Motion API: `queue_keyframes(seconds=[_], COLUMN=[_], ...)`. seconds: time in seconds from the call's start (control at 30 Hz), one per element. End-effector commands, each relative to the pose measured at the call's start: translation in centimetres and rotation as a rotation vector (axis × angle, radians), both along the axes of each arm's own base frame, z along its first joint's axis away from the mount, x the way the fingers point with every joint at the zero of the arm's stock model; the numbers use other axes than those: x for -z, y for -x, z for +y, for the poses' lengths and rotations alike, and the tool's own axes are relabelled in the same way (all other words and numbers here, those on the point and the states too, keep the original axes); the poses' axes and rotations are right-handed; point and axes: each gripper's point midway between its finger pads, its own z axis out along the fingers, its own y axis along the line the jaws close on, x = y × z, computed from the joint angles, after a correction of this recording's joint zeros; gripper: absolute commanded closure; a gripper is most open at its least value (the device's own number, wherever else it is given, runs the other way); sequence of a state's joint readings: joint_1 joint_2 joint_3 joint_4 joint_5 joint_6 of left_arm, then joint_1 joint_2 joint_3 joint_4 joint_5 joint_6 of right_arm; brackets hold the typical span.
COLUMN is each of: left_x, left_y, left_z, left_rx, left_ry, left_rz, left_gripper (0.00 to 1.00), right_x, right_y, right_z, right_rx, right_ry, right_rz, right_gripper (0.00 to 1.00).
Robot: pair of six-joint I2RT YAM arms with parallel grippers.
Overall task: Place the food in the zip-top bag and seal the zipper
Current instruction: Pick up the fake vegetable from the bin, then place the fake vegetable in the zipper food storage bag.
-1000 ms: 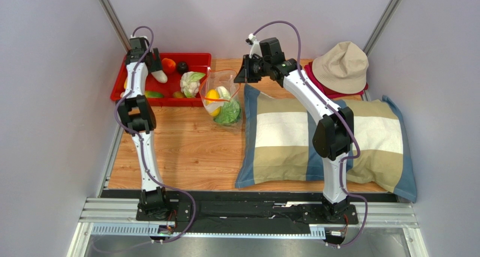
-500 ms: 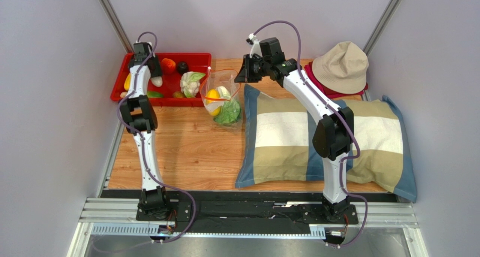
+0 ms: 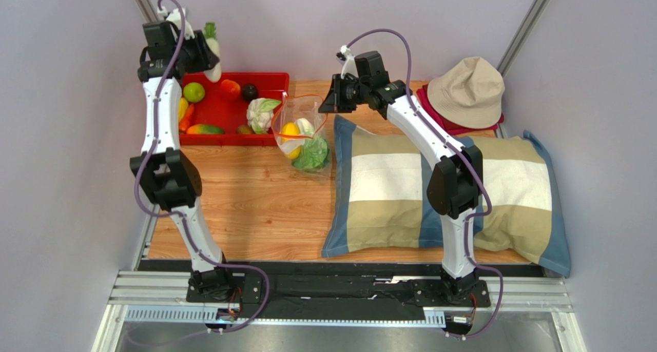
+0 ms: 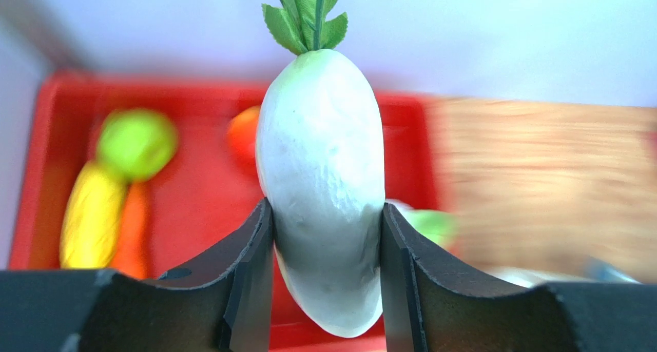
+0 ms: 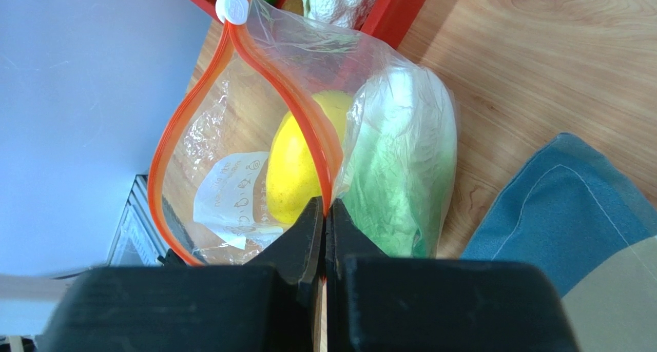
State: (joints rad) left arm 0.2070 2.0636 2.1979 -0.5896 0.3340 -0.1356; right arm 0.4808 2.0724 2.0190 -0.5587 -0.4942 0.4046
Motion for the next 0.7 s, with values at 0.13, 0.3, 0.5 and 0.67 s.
queue_keyframes(seconds=[0.13, 0.3, 0.5, 0.67], left_x=[-7.1, -3.8, 1.8, 3.9], left_y=[10.2, 14.3, 15.7, 15.5], left_z=[-16.7, -22.9, -24.6, -24.7], left_rx=[0.464, 0.615, 0.657, 0.661], left_ry=[0.101, 0.084, 0.009, -0.012], left_rz=[-0.117, -0.062, 0.027, 0.065], left_gripper=[0.85, 0.84, 0.84, 0.83], right_x=[-2.8, -3.0, -3.4, -3.1], right_y=[-0.6, -0.6, -0.5, -0.4], right_z=[1.0, 1.1, 1.4, 1.4], right_rx=[-0.022, -0.022, -0.027, -0.031], right_ry=[-0.075, -0.082, -0.100, -0.101], right_rz=[-0.057, -0.056, -0.056, -0.047], right_gripper=[1.00, 1.00, 1.00, 1.00])
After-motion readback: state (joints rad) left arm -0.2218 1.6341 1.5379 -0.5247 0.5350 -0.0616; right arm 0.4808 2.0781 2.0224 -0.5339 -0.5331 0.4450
